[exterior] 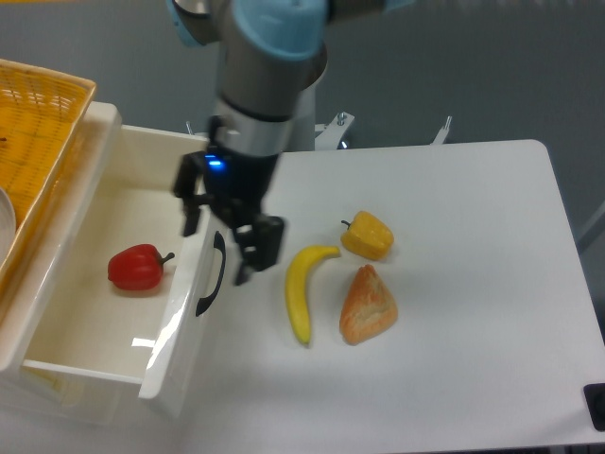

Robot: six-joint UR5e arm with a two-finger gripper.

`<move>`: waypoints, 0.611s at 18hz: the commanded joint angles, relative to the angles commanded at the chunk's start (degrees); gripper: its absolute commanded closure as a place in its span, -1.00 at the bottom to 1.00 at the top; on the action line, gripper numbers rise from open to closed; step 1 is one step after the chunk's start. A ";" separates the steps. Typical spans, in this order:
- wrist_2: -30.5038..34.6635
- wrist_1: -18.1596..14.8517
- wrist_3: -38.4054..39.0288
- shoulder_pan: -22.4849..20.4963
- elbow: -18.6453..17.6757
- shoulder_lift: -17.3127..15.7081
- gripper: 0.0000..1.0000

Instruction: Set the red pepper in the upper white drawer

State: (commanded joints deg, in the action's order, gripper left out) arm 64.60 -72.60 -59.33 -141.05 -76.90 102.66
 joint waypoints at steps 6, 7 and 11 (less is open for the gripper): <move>2.90 0.00 -0.09 -6.85 -0.44 3.24 -1.00; 3.25 0.00 -0.17 -7.74 -0.44 4.21 -1.00; 8.16 0.35 -0.88 -10.29 -0.62 7.20 -1.00</move>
State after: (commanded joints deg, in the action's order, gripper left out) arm 72.75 -72.25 -60.20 -151.34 -77.52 109.86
